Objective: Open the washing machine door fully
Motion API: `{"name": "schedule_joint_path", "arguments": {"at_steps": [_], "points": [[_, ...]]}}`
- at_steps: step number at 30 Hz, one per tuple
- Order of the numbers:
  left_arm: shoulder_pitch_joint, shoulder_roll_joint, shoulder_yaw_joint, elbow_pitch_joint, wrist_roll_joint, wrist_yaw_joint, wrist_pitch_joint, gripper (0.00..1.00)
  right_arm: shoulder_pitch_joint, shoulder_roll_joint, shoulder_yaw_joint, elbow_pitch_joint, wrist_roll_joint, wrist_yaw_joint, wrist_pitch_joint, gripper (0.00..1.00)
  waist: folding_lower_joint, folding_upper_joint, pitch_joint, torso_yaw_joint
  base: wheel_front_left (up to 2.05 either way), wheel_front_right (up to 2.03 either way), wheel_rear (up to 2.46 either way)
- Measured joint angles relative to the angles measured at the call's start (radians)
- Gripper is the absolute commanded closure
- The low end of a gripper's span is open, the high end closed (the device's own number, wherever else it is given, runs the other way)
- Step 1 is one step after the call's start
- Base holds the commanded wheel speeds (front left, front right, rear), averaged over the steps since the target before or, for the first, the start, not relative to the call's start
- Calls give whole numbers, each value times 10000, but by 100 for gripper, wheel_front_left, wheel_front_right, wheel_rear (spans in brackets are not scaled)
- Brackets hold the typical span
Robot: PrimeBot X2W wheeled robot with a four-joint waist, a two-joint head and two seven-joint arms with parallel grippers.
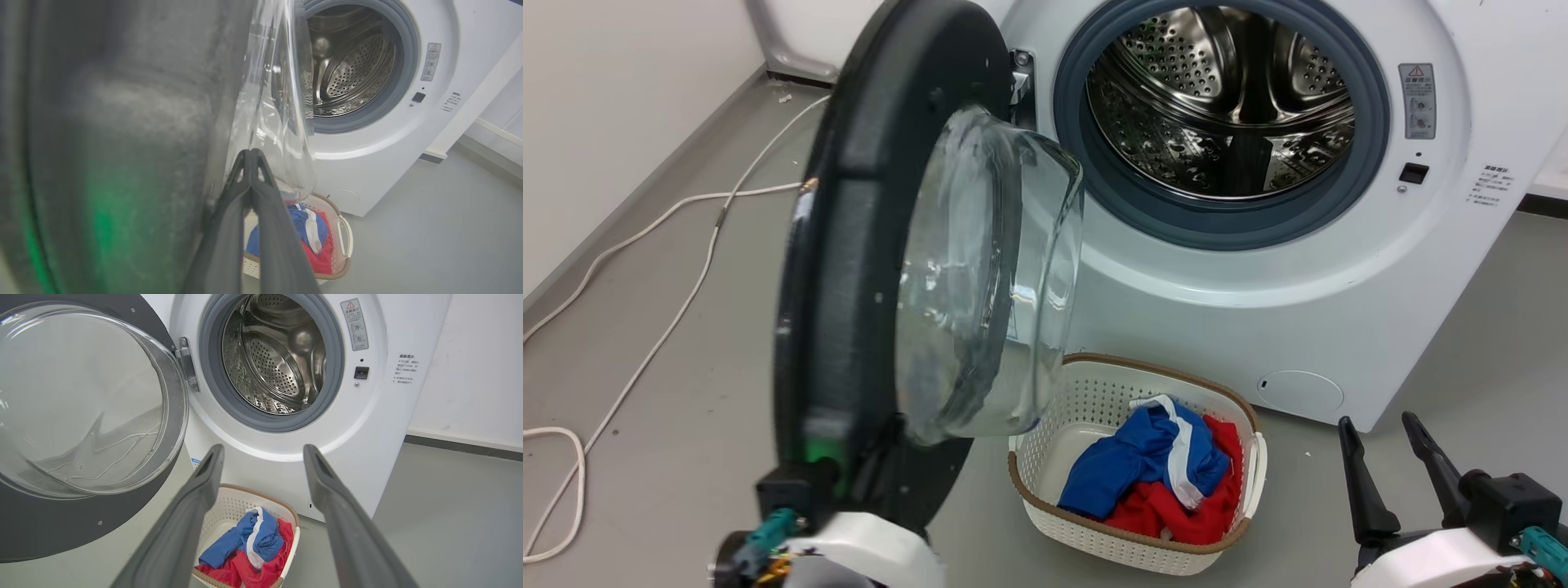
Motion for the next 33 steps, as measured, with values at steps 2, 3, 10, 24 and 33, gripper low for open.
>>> {"name": "schedule_joint_path", "arguments": {"at_steps": [2,3,10,24,33], "points": [[21,236,372,-52,-25,140,-48,100,0,-2,6,-12,-2,0,2,0,0,0,28,37,0,0,0],[26,359,570,-67,-90,198,-77,100,0,-2,0,-19,0,0,4,0,0,0,43,42,0,0,0],[72,1310,2019,219,-539,451,-215,100,1,-19,-27,-63,0,0,96,0,0,0,191,-78,0,0,0],[-1154,2579,3737,2368,-1593,-194,-366,100,-286,-209,-75,-301,-4,0,242,0,0,0,1044,-334,0,0,0],[-2357,3026,3847,3971,-1657,-658,-617,100,-587,-318,-46,-303,-4,0,251,0,1,0,1289,-439,0,0,0]]}}
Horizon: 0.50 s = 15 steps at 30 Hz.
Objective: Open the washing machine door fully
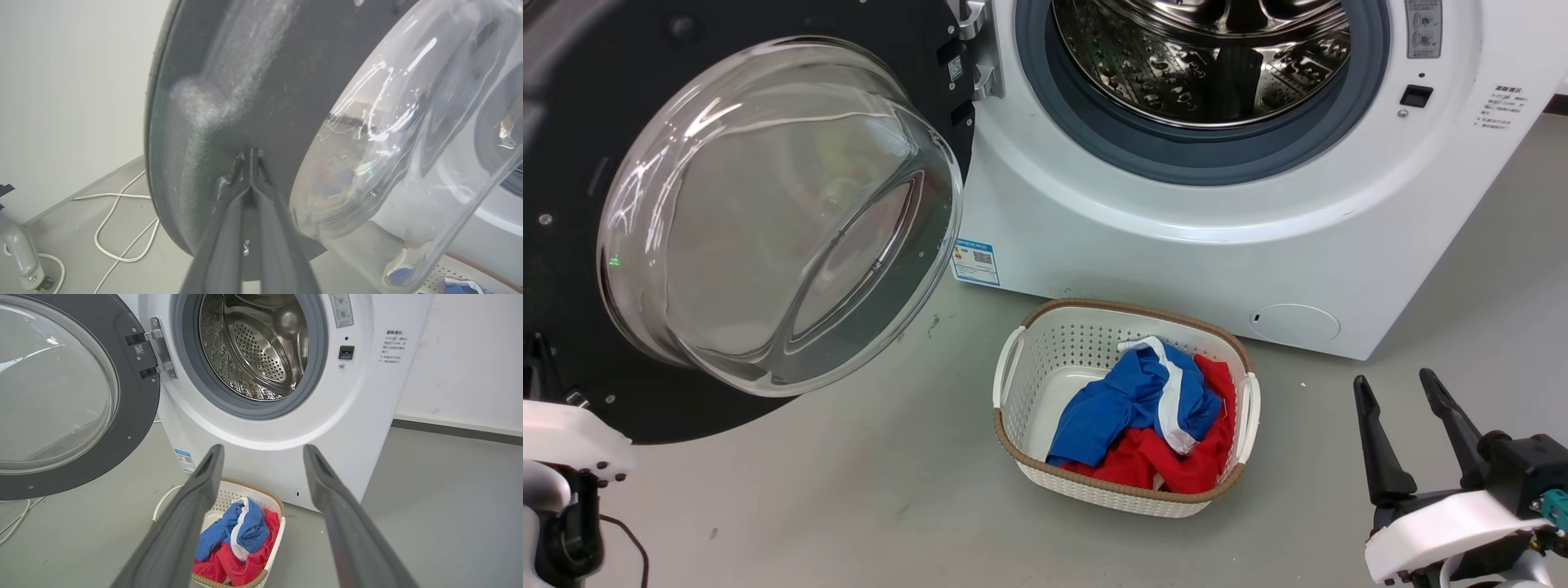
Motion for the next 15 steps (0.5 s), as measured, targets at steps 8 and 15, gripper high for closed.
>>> {"name": "schedule_joint_path", "arguments": {"at_steps": [8,15], "points": [[-291,33,-157,637,88,-121,-236,100,-22,17,19,148,-13,0,-12,0,0,0,-210,-89,0,0,0],[682,-226,-575,-196,384,136,-368,100,262,217,17,316,-10,0,-130,0,-1,0,-764,-143,0,0,0]]}}
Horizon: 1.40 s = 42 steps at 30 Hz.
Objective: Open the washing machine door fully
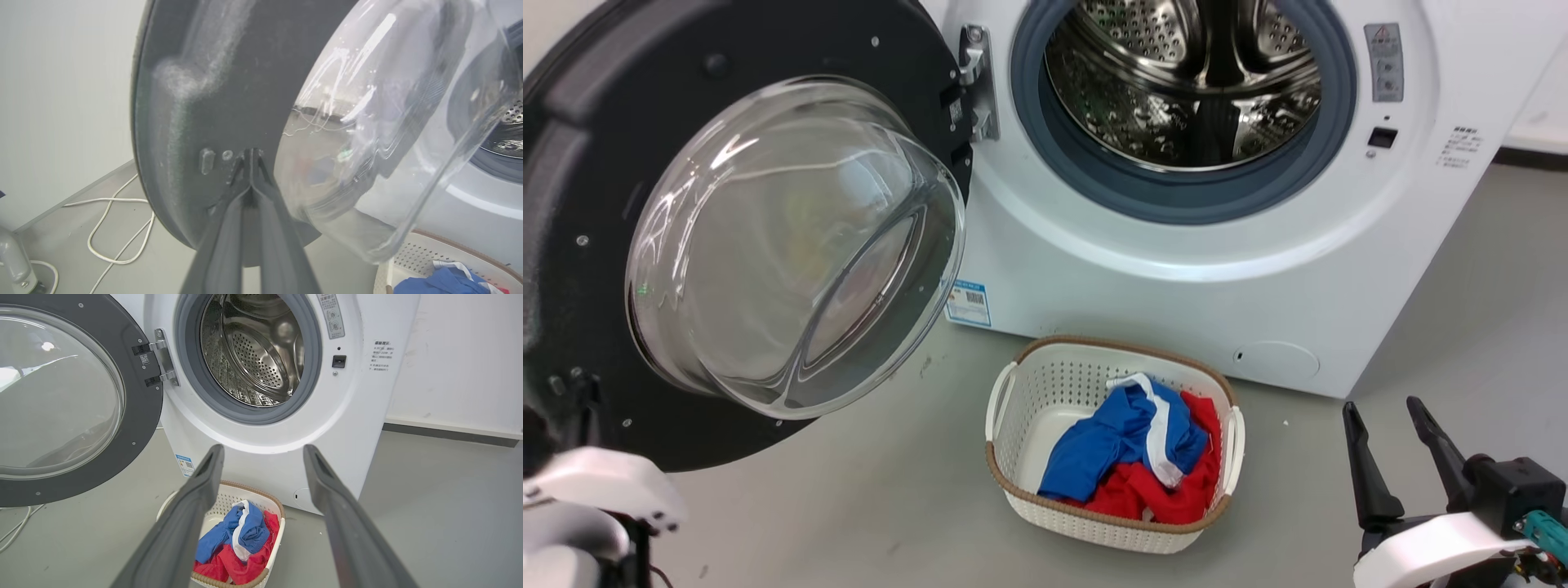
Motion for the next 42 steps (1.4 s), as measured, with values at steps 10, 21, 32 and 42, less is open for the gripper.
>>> {"name": "schedule_joint_path", "arguments": {"at_steps": [10,21,32,42], "points": [[1908,-909,-1156,-2769,604,849,372,100,139,155,165,125,-69,0,-23,0,0,0,-582,-306,0,0,0],[2270,-1651,-2533,-4029,1028,838,533,90,272,211,150,178,-261,0,46,0,0,0,-964,-1096,0,0,0],[1511,-1755,-2938,-3074,1168,389,353,0,276,155,165,27,-362,0,190,0,0,0,-961,-2351,0,0,0],[1323,-1833,-2987,-2366,1187,332,-2,0,327,121,130,-19,-355,0,224,0,0,0,-870,-3074,0,0,0]]}}
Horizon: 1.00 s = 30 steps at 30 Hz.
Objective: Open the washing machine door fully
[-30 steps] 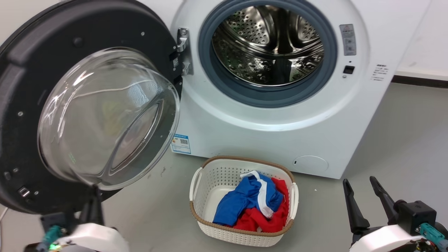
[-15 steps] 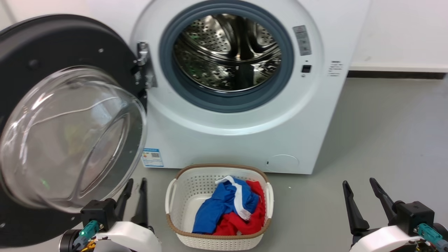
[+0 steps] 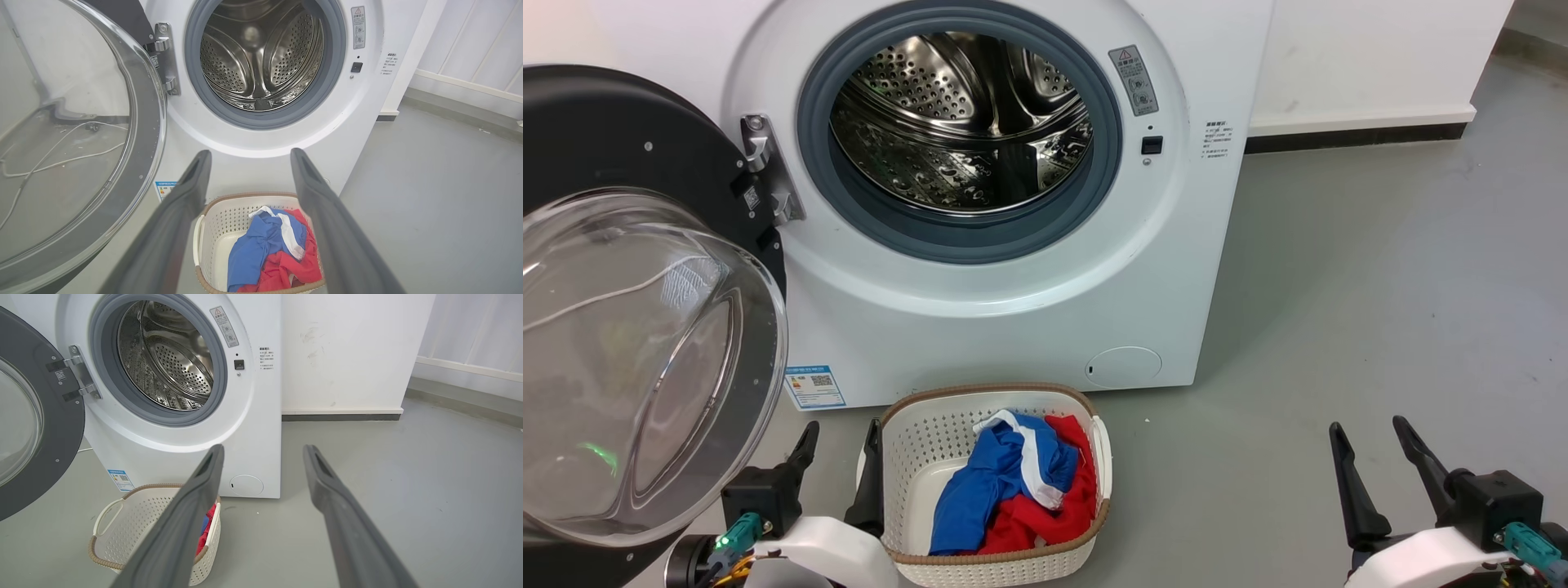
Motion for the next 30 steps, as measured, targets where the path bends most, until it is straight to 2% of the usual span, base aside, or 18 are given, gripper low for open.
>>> {"name": "schedule_joint_path", "arguments": {"at_steps": [30], "points": [[-49,115,102,199,-71,144,-399,0,-27,38,38,138,29,0,-113,0,0,0,81,203,0,0,0]]}}
